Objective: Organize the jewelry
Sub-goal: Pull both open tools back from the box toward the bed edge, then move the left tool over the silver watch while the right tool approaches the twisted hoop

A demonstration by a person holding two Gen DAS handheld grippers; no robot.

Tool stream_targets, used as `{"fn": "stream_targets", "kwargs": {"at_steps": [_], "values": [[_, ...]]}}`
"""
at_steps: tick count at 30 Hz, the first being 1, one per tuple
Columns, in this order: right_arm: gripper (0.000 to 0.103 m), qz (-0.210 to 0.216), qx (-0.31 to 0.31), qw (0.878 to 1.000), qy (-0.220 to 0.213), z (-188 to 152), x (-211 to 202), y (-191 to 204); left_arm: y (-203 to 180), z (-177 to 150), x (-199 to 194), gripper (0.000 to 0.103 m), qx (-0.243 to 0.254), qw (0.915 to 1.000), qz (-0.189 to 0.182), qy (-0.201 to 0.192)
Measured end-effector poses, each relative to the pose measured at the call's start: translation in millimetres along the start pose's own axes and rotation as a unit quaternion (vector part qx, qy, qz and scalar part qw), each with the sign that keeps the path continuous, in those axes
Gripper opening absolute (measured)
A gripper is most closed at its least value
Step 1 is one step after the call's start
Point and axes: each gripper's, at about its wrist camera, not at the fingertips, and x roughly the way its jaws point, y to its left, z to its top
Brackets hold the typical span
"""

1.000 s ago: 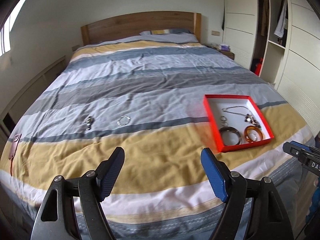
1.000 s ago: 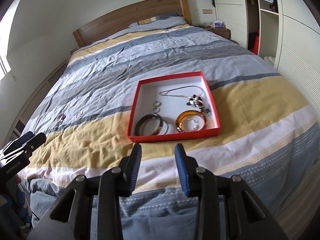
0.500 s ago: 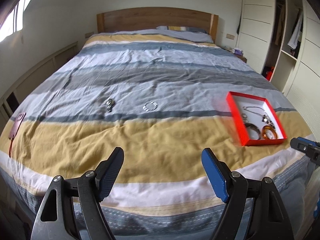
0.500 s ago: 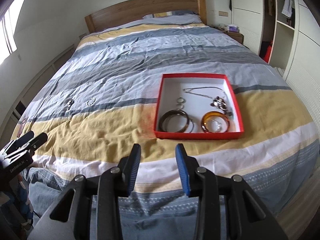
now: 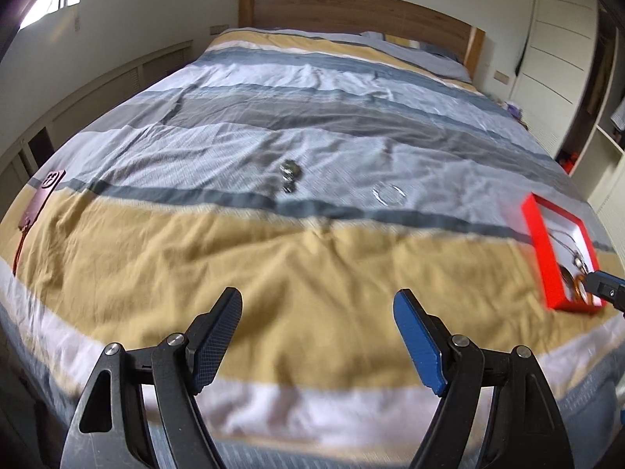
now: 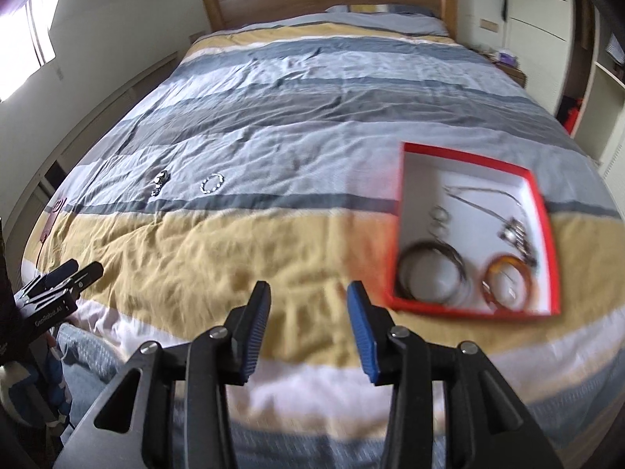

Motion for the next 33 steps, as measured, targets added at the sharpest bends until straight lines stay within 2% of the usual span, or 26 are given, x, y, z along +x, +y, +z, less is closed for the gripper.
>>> {"fn": "stream_targets", "kwargs": {"at_steps": [7, 15, 22, 27, 33], "values": [[0.043, 0.050, -0.045, 0.998, 0.017, 47, 79, 36, 26, 52, 58, 0.079, -0.013, 0.9998, 0.012, -0.007], [0.047, 0.100, -0.089, 0.991, 0.025, 86, 159, 75, 30, 97, 127, 0.079, -0.013, 0.9996, 0.014, -0.019], [0.053, 0.124, -0.115, 0.985, 0.022, 100, 202, 96, 31, 107, 170, 0.079, -0.019, 0.9993, 0.026, -0.017], [0.058, 0.137, -0.125, 0.983, 0.007, 103, 214, 107, 35, 103, 187, 0.076, -0.029, 0.9993, 0.022, -0.003], [0.060, 0.115, -0.154, 0.981, -0.009, 93, 218, 116, 38, 102, 197, 0.074, -0.033, 0.9994, 0.010, 0.000]]}}
